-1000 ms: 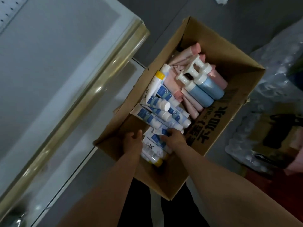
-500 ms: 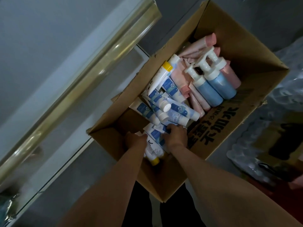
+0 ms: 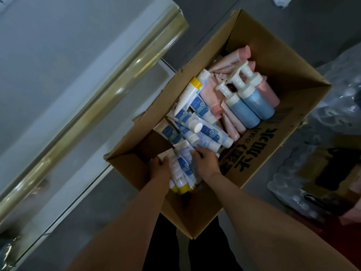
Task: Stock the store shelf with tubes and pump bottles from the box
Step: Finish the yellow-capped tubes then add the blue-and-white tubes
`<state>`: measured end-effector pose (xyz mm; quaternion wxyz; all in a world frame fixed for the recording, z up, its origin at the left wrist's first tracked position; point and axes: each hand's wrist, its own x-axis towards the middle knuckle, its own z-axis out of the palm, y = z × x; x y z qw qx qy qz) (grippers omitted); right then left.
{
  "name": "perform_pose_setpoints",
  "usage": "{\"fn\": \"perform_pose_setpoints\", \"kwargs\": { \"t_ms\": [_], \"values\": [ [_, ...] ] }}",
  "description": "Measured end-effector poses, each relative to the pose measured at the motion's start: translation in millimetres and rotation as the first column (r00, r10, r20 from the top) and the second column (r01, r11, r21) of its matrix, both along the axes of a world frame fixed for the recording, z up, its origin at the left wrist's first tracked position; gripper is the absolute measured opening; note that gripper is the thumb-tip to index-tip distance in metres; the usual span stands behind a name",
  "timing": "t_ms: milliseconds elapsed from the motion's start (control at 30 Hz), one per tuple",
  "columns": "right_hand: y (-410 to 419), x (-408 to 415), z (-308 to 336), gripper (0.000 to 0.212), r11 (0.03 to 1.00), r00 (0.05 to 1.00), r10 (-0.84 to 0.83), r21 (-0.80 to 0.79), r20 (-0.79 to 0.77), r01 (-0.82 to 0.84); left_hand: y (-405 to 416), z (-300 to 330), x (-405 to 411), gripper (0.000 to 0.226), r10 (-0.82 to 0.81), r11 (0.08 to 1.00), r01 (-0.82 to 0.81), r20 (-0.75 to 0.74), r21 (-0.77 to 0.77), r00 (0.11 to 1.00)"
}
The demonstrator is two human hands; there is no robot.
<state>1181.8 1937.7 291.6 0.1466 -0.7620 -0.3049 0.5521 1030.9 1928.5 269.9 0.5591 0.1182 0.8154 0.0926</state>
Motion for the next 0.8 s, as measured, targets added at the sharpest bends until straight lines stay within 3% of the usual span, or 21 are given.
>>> {"fn": "perform_pose_setpoints", "kwargs": {
  "t_ms": [100,200,300,433,500,633,700,800],
  "values": [
    [7,-1,7,0.024,0.999,0.999,0.029,0.045,-0.024,-0.028,6,6,0,0.049,0.073,0.996,-0.073,0.000,-0.048,0.997],
    [14,2,19,0.030,0.997,0.999,0.023,0.079,-0.030,-0.021,25,32,0,0.042,0.205,0.975,-0.203,0.015,-0.089,0.979],
    [24,4,38,0.036,0.995,0.990,-0.081,0.045,-0.119,0.087,39,53,-1,0.045,0.409,0.912,-0.396,0.188,-0.102,0.893],
    [42,2,68,0.038,0.959,0.914,-0.281,-0.110,-0.293,0.260,48,59,-6,0.065,0.487,0.868,-0.487,0.367,-0.102,0.792],
    [50,2,88,0.033,0.937,0.843,-0.349,-0.131,-0.408,0.324,55,92,-7,0.060,0.482,0.865,-0.491,0.429,-0.098,0.764],
    [61,0,137,0.026,0.922,0.728,-0.322,-0.026,-0.606,0.386,62,166,-9,0.026,0.368,0.874,-0.486,0.657,-0.003,0.658],
    [67,-3,162,0.021,0.904,0.682,-0.312,0.014,-0.661,0.428,66,193,-11,0.034,0.290,0.869,-0.488,0.718,0.078,0.632],
    [78,-6,197,0.014,0.903,0.682,-0.255,0.084,-0.685,0.421,80,226,-11,0.038,0.208,0.837,-0.497,0.708,0.229,0.675]
  ]
}}
